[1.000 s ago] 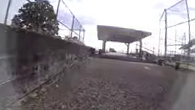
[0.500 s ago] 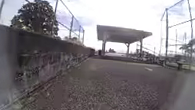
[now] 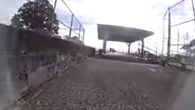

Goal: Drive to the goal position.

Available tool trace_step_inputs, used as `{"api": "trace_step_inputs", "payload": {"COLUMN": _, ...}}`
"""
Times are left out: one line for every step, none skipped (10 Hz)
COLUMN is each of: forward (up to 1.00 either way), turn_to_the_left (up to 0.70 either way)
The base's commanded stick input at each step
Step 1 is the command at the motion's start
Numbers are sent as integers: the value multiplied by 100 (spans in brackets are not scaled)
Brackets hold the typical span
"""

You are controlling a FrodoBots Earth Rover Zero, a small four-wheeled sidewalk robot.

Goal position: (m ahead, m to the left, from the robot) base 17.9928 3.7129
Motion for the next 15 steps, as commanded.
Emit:
{"api": "trace_step_inputs", "payload": {"forward": 50, "turn_to_the_left": 0}}
{"api": "trace_step_inputs", "payload": {"forward": 50, "turn_to_the_left": 0}}
{"api": "trace_step_inputs", "payload": {"forward": 50, "turn_to_the_left": 0}}
{"api": "trace_step_inputs", "payload": {"forward": 50, "turn_to_the_left": 0}}
{"api": "trace_step_inputs", "payload": {"forward": 50, "turn_to_the_left": 0}}
{"api": "trace_step_inputs", "payload": {"forward": 50, "turn_to_the_left": 0}}
{"api": "trace_step_inputs", "payload": {"forward": 50, "turn_to_the_left": 0}}
{"api": "trace_step_inputs", "payload": {"forward": 50, "turn_to_the_left": 0}}
{"api": "trace_step_inputs", "payload": {"forward": 50, "turn_to_the_left": 0}}
{"api": "trace_step_inputs", "payload": {"forward": 50, "turn_to_the_left": 0}}
{"api": "trace_step_inputs", "payload": {"forward": 50, "turn_to_the_left": 0}}
{"api": "trace_step_inputs", "payload": {"forward": 50, "turn_to_the_left": 0}}
{"api": "trace_step_inputs", "payload": {"forward": 50, "turn_to_the_left": 0}}
{"api": "trace_step_inputs", "payload": {"forward": 50, "turn_to_the_left": 0}}
{"api": "trace_step_inputs", "payload": {"forward": 50, "turn_to_the_left": 0}}
